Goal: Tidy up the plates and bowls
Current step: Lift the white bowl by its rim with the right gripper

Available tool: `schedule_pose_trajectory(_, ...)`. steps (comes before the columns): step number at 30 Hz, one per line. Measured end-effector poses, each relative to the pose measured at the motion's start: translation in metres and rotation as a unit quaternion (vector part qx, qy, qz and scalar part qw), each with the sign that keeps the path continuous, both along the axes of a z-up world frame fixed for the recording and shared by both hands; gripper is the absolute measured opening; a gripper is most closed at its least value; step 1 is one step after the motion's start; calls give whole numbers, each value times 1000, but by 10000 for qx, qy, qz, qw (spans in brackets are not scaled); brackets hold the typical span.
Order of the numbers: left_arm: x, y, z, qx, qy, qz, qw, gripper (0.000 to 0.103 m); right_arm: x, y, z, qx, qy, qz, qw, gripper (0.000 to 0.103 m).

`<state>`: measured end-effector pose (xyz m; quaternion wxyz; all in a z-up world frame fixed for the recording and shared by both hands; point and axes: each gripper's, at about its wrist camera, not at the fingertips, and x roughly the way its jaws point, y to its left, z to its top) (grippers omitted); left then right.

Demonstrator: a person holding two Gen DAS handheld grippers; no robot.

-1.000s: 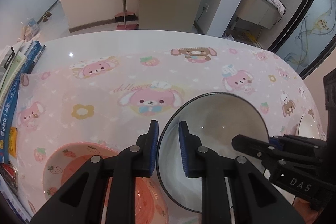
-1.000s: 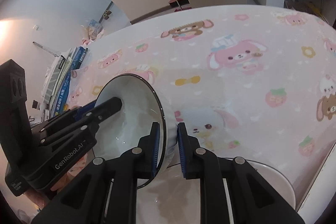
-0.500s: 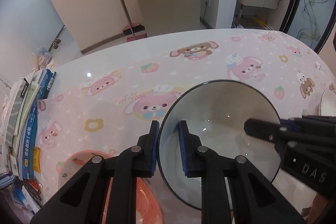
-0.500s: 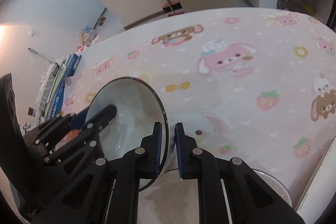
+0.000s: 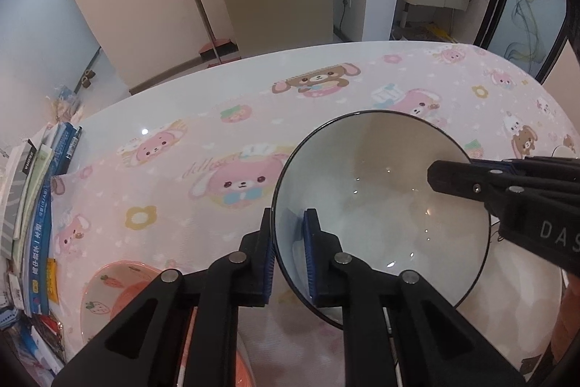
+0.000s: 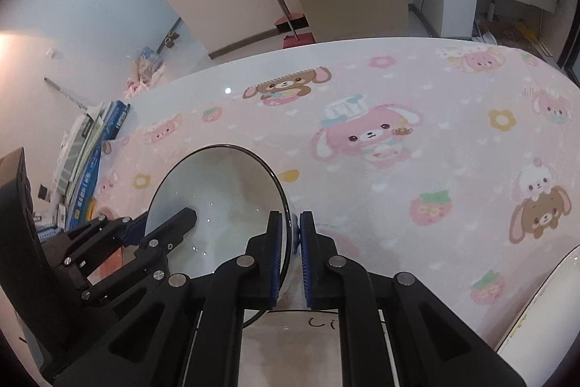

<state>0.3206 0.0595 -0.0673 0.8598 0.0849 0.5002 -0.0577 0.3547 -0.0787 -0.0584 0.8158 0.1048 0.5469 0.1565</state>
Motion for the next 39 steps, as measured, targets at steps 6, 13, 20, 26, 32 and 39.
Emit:
schedule_pose_trajectory(6, 1, 0, -2, -48, 128, 60, 9999, 12, 9, -18, -16, 806, 696, -248, 9940, 13)
schedule_pose_trajectory(13, 3, 6, -3, -283, 189, 171, 9993, 12, 5, -10, -14, 660, 801, -2, 9946, 15)
schedule_pose_trajectory(20, 2, 4, -3, -245, 194, 192, 9993, 14, 0, 0, -10, 283, 579, 93, 9979, 16)
schedule_pose_trajectory(26, 1, 10, -3, -386, 189, 270, 9987, 13, -6, 4, -6, 137, 413, 136, 9990, 16)
schedule_pose_trajectory(32, 3, 19, 1, -729, 313, 586, 9951, 10, -5, 4, -8, 274, 546, 133, 9980, 17)
schedule_pose_trajectory(39, -5, 19, 15, -611, 112, 670, 9958, 10, -11, 5, 1, 428, 516, 181, 9976, 17)
